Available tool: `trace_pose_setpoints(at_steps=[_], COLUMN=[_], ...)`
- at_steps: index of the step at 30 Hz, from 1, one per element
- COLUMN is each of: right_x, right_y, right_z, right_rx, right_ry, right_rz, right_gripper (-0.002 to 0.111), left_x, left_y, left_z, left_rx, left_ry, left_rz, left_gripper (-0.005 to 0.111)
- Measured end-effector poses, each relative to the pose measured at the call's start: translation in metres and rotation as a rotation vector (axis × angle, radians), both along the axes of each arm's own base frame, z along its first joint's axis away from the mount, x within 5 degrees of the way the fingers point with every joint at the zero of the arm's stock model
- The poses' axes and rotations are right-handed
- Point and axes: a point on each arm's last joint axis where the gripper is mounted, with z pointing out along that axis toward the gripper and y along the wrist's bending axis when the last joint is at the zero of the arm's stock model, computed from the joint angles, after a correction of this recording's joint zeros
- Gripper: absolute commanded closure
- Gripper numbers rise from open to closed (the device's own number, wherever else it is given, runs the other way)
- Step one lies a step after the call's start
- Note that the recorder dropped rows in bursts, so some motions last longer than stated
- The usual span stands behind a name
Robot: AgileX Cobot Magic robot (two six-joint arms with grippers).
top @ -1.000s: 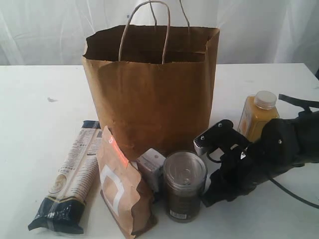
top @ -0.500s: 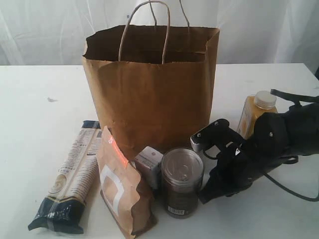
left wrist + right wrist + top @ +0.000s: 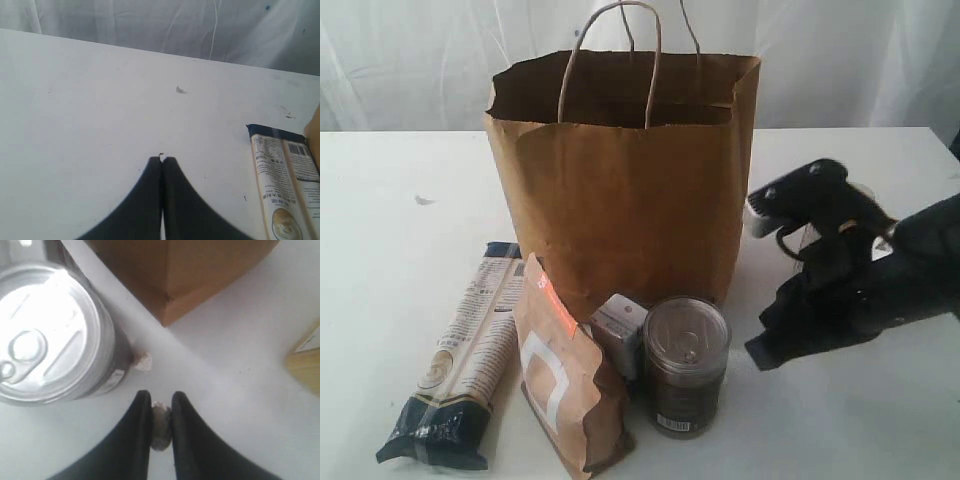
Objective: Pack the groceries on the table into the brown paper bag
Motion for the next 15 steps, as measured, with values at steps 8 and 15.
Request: trace_pose_setpoints(at_steps=[8, 15], right_x=[-0.004, 0.033], right_y=[-0.002, 0.016], right_z=[0.120, 0.150], right_rx=[0.178, 0.193], right_ry=[-0.316, -0.358], right_rz=[-0.017, -0.015], right_gripper=[0.108, 0.108], left_x=[0.000, 0.000], left_y=[0.000, 0.000], left_z=[0.000, 0.000], left_rx=[0.000, 0.000], left_ry=[0.000, 0.000], left_rz=[0.000, 0.000], left_gripper=[0.107, 0.107])
